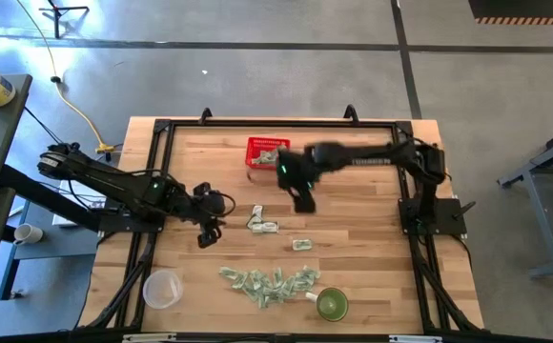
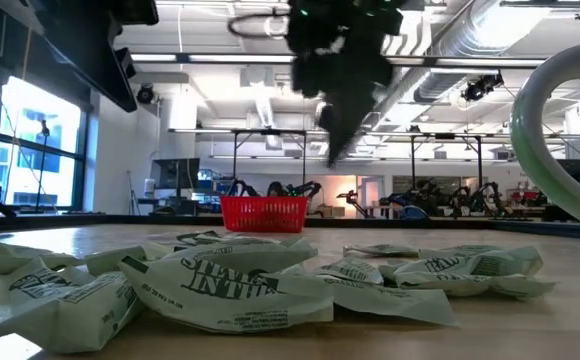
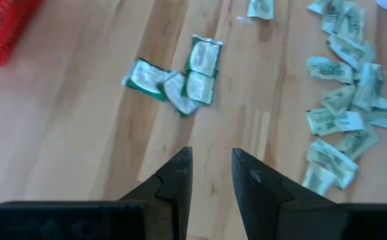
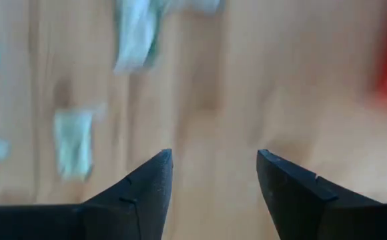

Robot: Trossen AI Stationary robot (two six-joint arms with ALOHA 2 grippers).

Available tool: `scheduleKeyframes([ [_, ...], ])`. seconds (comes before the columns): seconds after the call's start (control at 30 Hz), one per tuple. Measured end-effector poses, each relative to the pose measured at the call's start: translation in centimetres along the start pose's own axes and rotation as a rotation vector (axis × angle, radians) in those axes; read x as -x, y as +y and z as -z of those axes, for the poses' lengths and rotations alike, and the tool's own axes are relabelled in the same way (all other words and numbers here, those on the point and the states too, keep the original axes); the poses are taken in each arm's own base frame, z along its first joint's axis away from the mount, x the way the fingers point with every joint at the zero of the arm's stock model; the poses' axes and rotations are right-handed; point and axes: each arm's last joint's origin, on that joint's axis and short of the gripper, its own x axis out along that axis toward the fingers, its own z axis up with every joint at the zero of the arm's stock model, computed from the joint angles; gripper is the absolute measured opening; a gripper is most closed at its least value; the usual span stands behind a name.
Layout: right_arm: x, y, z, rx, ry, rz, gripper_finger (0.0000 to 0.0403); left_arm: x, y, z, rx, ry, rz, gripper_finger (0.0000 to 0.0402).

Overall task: Pick and place items into bin
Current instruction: Put the light green stevia packet into the red bin

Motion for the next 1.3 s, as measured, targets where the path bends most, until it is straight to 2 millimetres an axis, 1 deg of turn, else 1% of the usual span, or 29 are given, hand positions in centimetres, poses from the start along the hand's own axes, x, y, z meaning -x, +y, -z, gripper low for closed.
scheduleKeyframes([
  [0.07,-0.8,2.6,1.7,0.028,0.024,-0.012,0.0209,0.0,0.1,0.0,-0.001,-0.009,-0.024,0.0138],
  [0.17,-2.1,6.5,3.3,0.109,0.025,-0.016,0.0209,0.0,0.1,0.0,-0.015,-0.014,-0.033,0.0138],
  [0.23,-3.2,8.5,4.1,0.14,0.027,-0.017,0.0209,0.0,0.1,0.0,-0.04,-0.012,-0.032,0.0138],
  [0.27,-3.5,9.5,4.1,0.149,0.005,-0.021,0.0209,0.0,0.1,0.0,-0.05,-0.012,-0.031,0.0138],
  [0.37,-4.7,11.6,4.2,0.162,-0.062,-0.032,0.0209,0.0,0.1,0.0,-0.063,-0.011,-0.031,0.0138],
  [0.43,-6.2,12.5,4.4,0.137,-0.058,-0.003,0.0209,0.0,0.1,0.0,-0.07,-0.009,-0.031,0.0138],
  [0.5,-7.1,13.0,4.6,0.088,-0.043,0.015,0.0209,0.0,0.1,0.0,-0.078,-0.008,-0.03,0.0138],
  [0.57,-7.6,13.1,4.5,0.037,-0.045,0.027,0.0209,0.0,0.1,0.0,-0.08,-0.006,-0.028,0.0138],
  [0.7,-9.3,12.8,4.6,-0.027,-0.03,0.077,0.0209,0.0,0.1,0.0,-0.081,-0.002,-0.03,0.0138],
  [0.77,-9.6,12.7,4.4,-0.052,-0.041,0.066,0.0209,0.0,0.1,0.0,-0.081,-0.003,-0.03,0.0138],
  [0.87,-10.2,12.4,4.6,-0.062,-0.002,0.08,0.0208,0.0,0.1,0.0,-0.08,-0.002,-0.03,0.0138],
  [0.93,-10.2,12.2,4.7,-0.077,0.004,0.104,0.0198,0.0,0.1,0.0,-0.081,-0.002,-0.031,0.0138],
  [1.0,-10.2,11.7,4.7,-0.1,0.005,0.131,0.0169,0.0,0.1,0.1,-0.081,-0.001,-0.031,0.0138],
  [1.03,-10.2,11.3,4.6,-0.112,0.007,0.136,0.0147,0.0,0.1,0.1,-0.081,-0.001,-0.031,0.0138],
  [1.17,-10.0,8.8,4.1,-0.184,0.004,0.136,0.0036,0.0,0.1,0.1,-0.081,-0.001,-0.031,0.0138],
  [1.2,-9.8,7.9,3.8,-0.216,0.001,0.13,0.0019,0.0,0.1,0.1,-0.081,-0.001,-0.031,0.0138],
  [1.23,-9.4,7.0,3.4,-0.251,-0.01,0.134,0.0013,0.0,0.1,0.1,-0.08,-0.001,-0.031,0.0138],
  [1.3,-8.2,4.8,2.1,-0.31,-0.06,0.171,0.0023,0.0,0.1,0.1,-0.077,-0.001,-0.031,0.0138],
])
